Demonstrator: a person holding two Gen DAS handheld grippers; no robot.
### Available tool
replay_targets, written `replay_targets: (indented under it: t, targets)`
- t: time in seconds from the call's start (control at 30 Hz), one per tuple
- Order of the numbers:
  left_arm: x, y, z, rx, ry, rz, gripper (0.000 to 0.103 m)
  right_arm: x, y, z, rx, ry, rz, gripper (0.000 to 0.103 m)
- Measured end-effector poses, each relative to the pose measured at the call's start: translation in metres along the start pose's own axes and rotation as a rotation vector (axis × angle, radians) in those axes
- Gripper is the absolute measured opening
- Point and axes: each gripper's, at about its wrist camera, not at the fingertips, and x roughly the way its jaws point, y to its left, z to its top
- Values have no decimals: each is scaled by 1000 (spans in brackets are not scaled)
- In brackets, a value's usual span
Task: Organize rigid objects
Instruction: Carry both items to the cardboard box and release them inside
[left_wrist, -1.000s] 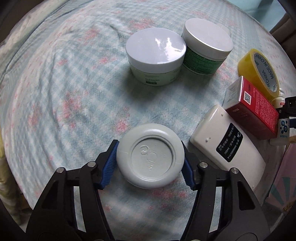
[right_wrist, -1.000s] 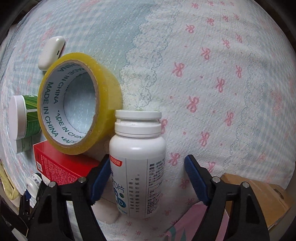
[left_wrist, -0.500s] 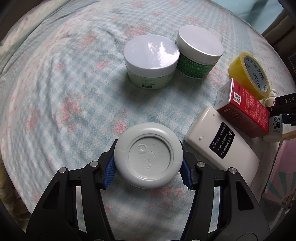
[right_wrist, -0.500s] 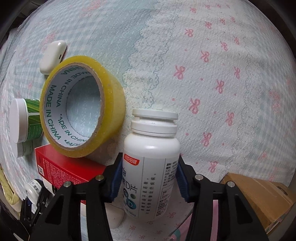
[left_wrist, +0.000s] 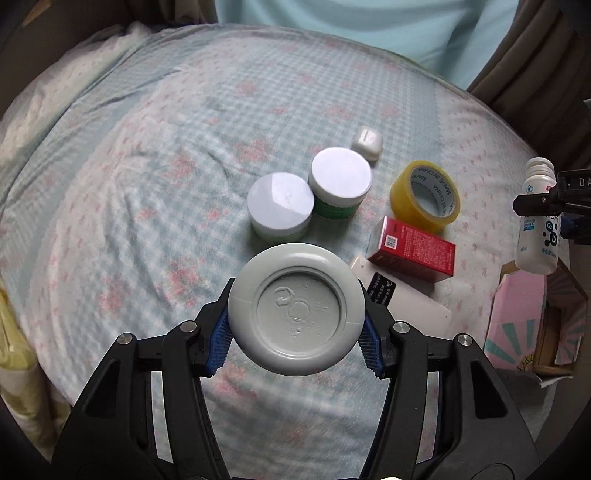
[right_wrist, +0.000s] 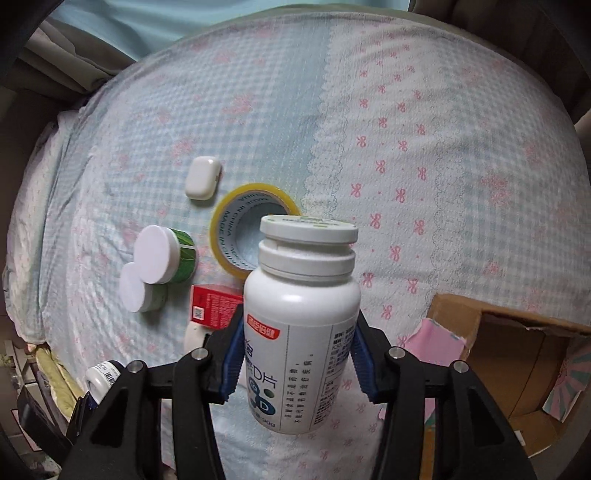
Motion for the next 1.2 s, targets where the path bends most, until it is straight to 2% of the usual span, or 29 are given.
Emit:
replay_targets:
  t: [0.17,0.3,0.47,0.63,0.73,0.93,1.2]
  targets:
    - [-50,-16,32,168,-73,-38,54,-52,3,-25,61,-86,53,47]
    - [-86,-44,50,274,-124,-77,54,-86,-10,-45,145,-138,106,47]
    - [-115,-102,55,351,-154,-151,54,-126,-55,-69,238,-196,107,47]
    - [-128,-183,50,437,-151,-236,54,-154,-118,-97,347,-243,83,47]
    - [-124,-235,40,491,-124,-286,54,-162,-159,-114,405,-254,39,47]
    - [-99,-328,11,596,-53,-347,54,-159,-238,-142,528,-237,9,47]
    - [-34,-424,-39,751,83,-324,54,-123,-312,-157,556,-166,-21,47]
